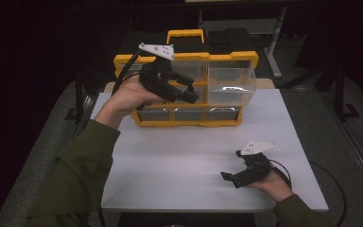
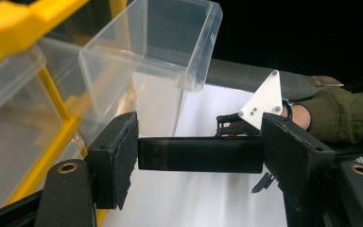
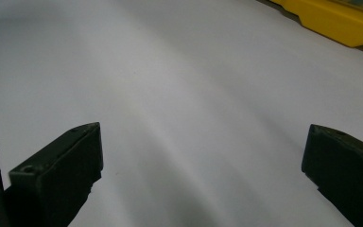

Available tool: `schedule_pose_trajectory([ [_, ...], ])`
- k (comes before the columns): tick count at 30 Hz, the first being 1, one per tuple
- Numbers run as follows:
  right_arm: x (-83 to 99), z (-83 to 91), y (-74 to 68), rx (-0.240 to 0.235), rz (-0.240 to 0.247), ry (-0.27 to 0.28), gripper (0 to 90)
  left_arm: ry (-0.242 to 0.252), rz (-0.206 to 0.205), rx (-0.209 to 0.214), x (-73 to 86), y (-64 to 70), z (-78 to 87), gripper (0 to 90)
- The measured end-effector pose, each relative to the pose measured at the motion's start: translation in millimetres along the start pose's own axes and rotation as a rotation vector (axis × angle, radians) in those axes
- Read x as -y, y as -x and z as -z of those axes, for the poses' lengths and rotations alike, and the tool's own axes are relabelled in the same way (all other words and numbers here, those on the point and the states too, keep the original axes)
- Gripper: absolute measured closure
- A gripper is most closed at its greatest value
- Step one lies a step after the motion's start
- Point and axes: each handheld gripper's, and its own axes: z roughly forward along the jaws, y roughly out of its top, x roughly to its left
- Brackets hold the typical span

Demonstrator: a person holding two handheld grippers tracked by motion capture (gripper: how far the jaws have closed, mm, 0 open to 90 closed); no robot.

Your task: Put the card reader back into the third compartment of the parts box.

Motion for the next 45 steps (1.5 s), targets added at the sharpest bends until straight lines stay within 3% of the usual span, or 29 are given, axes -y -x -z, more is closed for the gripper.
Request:
schedule_pose_trajectory([
  [17, 0.3, 1.0, -0.2, -0.001, -0.005, 0.003, 0.0, -0.018, -0.054, 0.027, -50.6, -1.4, -3.4, 30.4],
  [25, 0.3, 0.8, -0.2, -0.002, 0.000, 0.004, 0.0, -0.021, -0.056, 0.014, -68.8, -7.1, -17.8, 30.4],
  [38, 1.2, 1.5, -0.3, -0.008, 0.003, 0.005, 0.0, -0.044, -0.033, -0.015, -71.5, -23.0, -56.5, 30.4],
  [45, 1.9, 1.9, -0.6, -0.009, 0.000, 0.004, 0.0, -0.033, -0.019, -0.027, -69.9, -27.6, -64.2, 29.8],
])
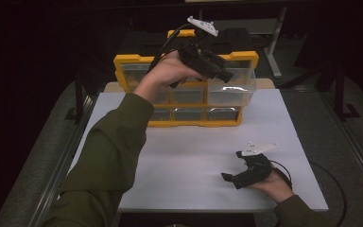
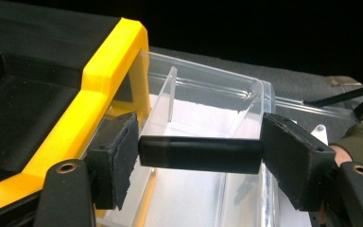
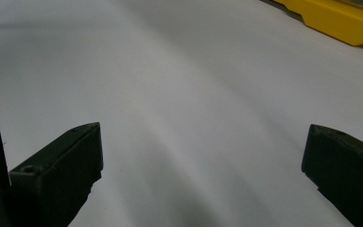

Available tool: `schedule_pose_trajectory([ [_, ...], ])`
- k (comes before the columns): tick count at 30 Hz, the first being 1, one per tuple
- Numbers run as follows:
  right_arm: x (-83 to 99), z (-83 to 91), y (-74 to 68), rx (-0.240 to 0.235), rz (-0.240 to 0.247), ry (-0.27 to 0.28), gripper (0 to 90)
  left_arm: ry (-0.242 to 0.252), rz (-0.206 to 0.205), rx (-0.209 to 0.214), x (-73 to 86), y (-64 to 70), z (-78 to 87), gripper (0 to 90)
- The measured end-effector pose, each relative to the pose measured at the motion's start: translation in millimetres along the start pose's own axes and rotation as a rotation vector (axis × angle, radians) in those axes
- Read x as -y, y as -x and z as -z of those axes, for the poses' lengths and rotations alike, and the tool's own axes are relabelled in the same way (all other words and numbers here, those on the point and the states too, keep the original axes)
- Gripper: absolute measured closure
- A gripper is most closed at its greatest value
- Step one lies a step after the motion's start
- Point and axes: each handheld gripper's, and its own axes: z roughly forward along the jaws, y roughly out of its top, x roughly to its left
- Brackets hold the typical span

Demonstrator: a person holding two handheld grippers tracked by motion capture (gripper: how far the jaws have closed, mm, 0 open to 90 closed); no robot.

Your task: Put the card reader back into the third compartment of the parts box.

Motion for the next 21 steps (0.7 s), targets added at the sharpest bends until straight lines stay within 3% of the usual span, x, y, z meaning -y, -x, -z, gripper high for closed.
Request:
schedule_pose_trajectory([
  [9, 0.2, -0.2, -0.2, -0.003, 0.002, -0.001, 0.0, 0.029, 0.004, 0.013, 2.5, 0.3, 5.6, 26.8],
  [21, 2.6, 1.2, 2.0, -0.002, -0.011, 0.006, 0.0, 0.038, 0.001, -0.001, 19.4, 4.8, 40.5, 23.3],
])
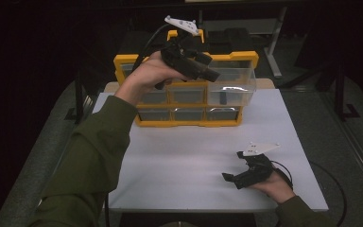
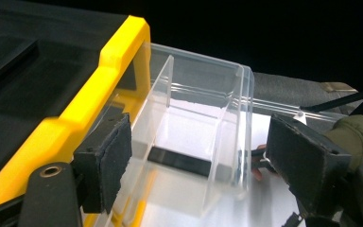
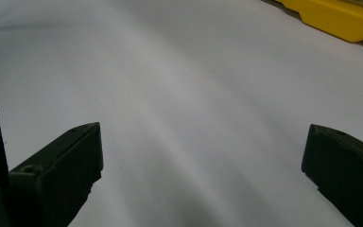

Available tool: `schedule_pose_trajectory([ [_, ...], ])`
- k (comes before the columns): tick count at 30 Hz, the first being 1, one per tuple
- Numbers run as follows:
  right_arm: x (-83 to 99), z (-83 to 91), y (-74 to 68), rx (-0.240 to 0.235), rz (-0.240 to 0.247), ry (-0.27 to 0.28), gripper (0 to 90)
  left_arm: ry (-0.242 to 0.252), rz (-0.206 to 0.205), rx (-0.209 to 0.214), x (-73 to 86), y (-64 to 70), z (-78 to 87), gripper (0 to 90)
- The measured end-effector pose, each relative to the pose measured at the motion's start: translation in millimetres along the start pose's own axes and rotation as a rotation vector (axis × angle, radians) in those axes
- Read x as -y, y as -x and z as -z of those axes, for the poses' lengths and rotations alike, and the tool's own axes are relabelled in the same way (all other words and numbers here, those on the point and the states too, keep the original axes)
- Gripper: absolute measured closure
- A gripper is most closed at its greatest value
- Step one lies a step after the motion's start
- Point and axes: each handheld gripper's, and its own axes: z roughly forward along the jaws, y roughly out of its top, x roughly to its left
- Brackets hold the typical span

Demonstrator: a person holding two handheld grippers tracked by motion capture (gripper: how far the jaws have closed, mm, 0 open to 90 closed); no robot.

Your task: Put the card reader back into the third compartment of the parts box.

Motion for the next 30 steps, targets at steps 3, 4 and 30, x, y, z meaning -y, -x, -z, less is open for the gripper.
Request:
schedule_pose_trajectory([
  [3, 0.2, 0.1, -0.2, -0.002, -0.002, -0.001, 0.0, -0.004, -0.003, -0.010, 6.3, 0.5, 7.6, 22.1],
  [4, 0.4, 0.1, -0.1, -0.002, -0.003, 0.000, 0.0, -0.003, 0.001, -0.013, 8.7, 1.0, 10.3, 22.0],
  [30, 1.2, -0.2, -1.4, 0.007, 0.005, -0.001, 0.0, 0.031, 0.060, -0.095, 92.9, 20.2, 46.8, 14.5],
])
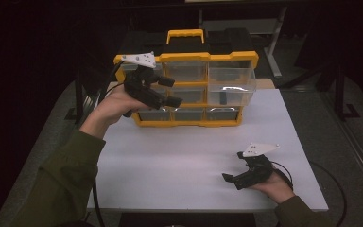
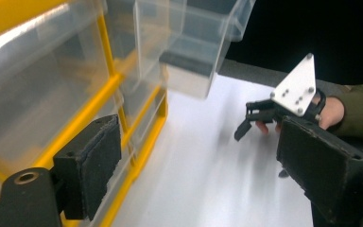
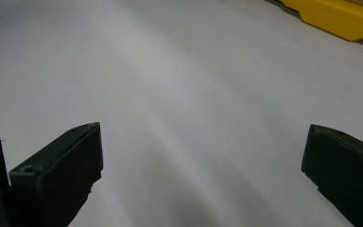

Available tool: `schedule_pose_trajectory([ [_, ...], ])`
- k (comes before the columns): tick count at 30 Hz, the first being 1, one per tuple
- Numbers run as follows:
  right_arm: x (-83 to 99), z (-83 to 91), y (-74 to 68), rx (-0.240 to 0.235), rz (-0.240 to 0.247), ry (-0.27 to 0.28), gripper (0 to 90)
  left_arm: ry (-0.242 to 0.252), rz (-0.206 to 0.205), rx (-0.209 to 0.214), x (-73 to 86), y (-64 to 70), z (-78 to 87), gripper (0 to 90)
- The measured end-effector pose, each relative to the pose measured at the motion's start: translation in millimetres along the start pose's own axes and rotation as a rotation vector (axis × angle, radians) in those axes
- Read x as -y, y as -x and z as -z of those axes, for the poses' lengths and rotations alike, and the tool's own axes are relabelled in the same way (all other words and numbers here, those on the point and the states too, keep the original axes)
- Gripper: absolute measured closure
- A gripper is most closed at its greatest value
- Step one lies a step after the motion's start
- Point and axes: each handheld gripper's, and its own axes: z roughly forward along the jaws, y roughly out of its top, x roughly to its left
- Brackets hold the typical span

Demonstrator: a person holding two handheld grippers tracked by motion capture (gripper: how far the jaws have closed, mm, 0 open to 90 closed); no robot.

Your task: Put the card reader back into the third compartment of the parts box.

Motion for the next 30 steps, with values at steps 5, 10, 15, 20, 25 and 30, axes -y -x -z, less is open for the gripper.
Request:
schedule_pose_trajectory([
  [5, 0.2, 0.1, -0.6, 0.004, -0.001, 0.001, 0.0, -0.003, 0.024, -0.026, 22.0, 1.2, 2.7, 13.5],
  [10, 0.3, 0.2, -0.5, 0.005, -0.001, 0.001, 0.0, -0.008, 0.026, -0.058, 37.9, 5.2, 2.6, 11.9],
  [15, 0.5, 0.0, -0.4, 0.007, -0.003, 0.003, 0.0, -0.015, 0.027, -0.093, 53.5, 12.0, -0.3, 6.5],
  [20, 0.5, 0.2, -0.4, 0.007, -0.002, 0.004, 0.0, -0.016, 0.035, -0.121, 68.2, 16.6, -2.6, 1.7],
  [25, 0.7, 0.1, -0.2, 0.007, -0.002, 0.005, 0.0, -0.023, 0.043, -0.135, 83.9, 19.9, -6.0, 0.0],
  [30, 0.7, 0.4, -0.1, 0.007, 0.000, 0.007, 0.0, -0.015, 0.052, -0.149, 98.6, 21.1, -7.4, 0.0],
])
